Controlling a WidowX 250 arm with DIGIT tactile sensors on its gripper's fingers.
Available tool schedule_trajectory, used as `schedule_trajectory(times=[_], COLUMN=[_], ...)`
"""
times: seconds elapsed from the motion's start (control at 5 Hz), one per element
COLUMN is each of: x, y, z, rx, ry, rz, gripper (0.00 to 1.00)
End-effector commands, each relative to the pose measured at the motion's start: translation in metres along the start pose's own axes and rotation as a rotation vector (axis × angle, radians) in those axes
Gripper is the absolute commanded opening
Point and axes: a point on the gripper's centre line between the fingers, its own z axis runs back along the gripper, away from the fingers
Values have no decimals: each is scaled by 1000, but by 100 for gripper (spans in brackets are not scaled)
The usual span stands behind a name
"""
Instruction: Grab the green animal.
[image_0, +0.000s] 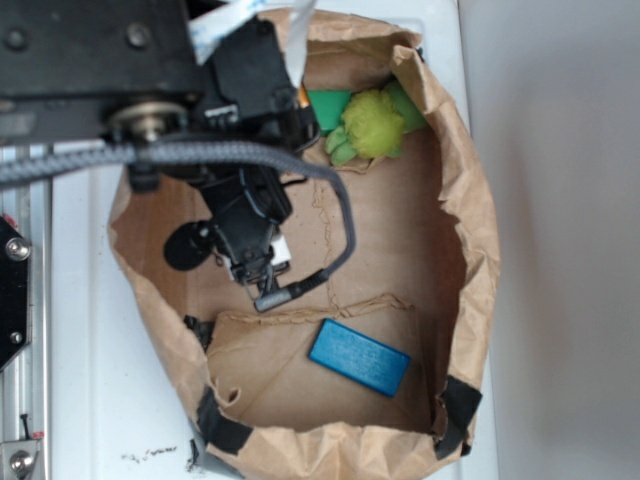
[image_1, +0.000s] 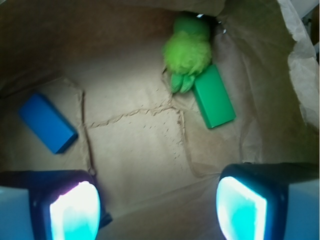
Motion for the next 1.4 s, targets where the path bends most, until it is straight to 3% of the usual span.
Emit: schedule_trajectory(times=[0.0,0.2,0.4,1.2], x=[28,39,52,52], y=[6,8,11,11], z=[-17,-24,-32,-32], rx=[49,45,78,78], ry=[-68,-66,-90,-90], rz=[32,50,86,86], gripper=[100,100,100,100])
